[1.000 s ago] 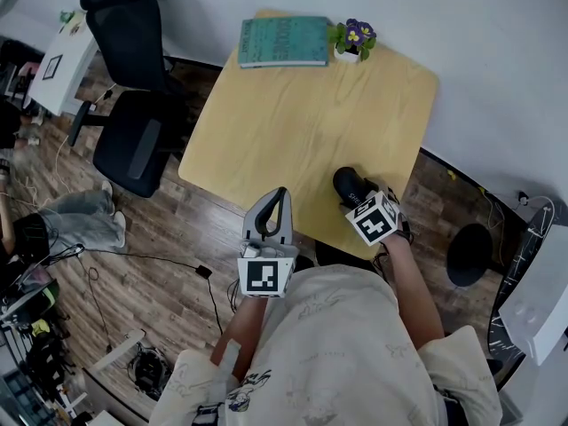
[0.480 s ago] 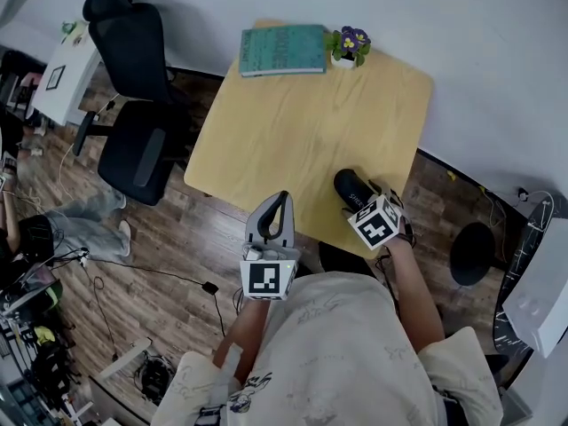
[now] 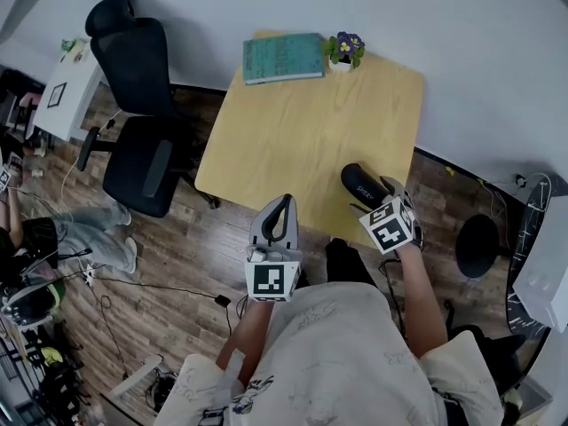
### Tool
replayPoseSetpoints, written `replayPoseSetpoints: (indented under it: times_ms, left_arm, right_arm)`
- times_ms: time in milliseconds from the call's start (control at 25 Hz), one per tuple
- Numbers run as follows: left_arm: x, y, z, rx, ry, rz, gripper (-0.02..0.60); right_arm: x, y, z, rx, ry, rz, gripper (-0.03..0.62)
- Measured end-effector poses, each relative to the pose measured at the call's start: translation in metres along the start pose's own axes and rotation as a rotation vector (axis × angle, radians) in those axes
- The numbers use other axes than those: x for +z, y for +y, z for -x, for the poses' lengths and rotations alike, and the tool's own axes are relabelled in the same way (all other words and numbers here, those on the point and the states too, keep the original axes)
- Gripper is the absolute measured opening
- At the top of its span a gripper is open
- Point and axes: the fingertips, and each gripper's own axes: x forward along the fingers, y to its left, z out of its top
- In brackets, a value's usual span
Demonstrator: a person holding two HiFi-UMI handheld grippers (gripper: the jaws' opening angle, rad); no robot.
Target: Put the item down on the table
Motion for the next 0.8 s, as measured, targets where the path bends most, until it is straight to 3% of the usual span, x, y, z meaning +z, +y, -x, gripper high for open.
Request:
replayPoseSetpoints:
  times_ms: [240,520,800]
  left_arm:
    - [0.006,0.008,0.017,-0.046,-0.006,-0.015,0.008]
    - [0.020,0.019,0.030,-0.081,-0.016,-0.057,0.008]
    - [0.041,0.030,0.041,-0.107,-0.081,-0.075,0.008]
  right_arm:
    - [0.018,0.013,0.037,-0.090,-0.130,-0.091,0.405]
    - [0.051,0.011,0.103,-0.274,-0.443,-0.239,0.403]
    - [0.068,0.024,0.169,-0.425,-0.746,-0.263,0.403]
